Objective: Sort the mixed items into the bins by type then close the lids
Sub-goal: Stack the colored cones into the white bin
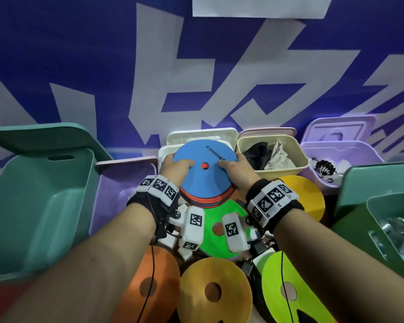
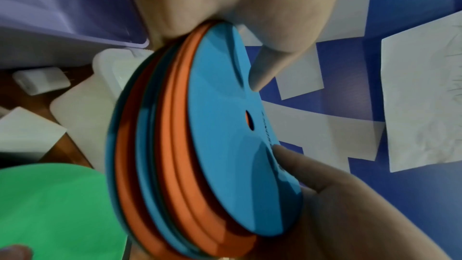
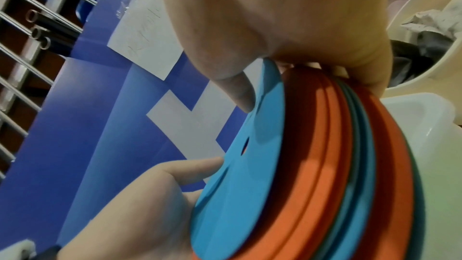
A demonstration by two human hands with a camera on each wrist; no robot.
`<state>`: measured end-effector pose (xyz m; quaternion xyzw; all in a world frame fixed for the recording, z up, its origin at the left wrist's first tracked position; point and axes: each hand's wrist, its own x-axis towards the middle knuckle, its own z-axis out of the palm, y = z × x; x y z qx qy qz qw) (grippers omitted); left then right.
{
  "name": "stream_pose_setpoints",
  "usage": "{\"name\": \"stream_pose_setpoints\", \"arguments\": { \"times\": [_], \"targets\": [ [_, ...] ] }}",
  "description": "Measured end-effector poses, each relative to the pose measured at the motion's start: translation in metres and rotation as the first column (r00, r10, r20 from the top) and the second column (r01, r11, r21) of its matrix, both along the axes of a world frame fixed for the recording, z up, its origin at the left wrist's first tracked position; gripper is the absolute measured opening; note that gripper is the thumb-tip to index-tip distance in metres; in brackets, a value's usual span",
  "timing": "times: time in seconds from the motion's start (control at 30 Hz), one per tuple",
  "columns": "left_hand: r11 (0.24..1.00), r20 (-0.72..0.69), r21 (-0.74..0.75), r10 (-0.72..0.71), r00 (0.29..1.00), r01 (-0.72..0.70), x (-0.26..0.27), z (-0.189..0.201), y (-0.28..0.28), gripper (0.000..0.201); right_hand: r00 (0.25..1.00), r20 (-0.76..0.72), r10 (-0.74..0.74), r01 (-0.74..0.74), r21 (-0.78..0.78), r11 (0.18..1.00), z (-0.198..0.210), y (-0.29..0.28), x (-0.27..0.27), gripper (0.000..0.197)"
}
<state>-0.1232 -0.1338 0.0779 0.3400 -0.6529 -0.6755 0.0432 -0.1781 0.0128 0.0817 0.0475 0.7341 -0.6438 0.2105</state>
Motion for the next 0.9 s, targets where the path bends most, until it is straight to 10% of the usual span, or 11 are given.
{"name": "stream_pose_setpoints", "arguments": {
  "times": [0.2, 0.9],
  "targets": [
    [0.999, 0.052, 0.030, -0.025, 0.998, 0.023, -0.046, -0.017, -0.020, 0.076, 1.000, 0.013, 0.009, -0.009, 0.053, 0.999, -0.009, -0.023, -0.043, 0.037],
    [0.992, 0.236, 0.123, -0.034, 0.971, 0.005, -0.127, -0.119, -0.054, 0.087, 0.991, 0.122, 0.047, -0.070, 0.186, 0.980, -0.099, -0.063, -0.119, 0.042]
  ]
}}
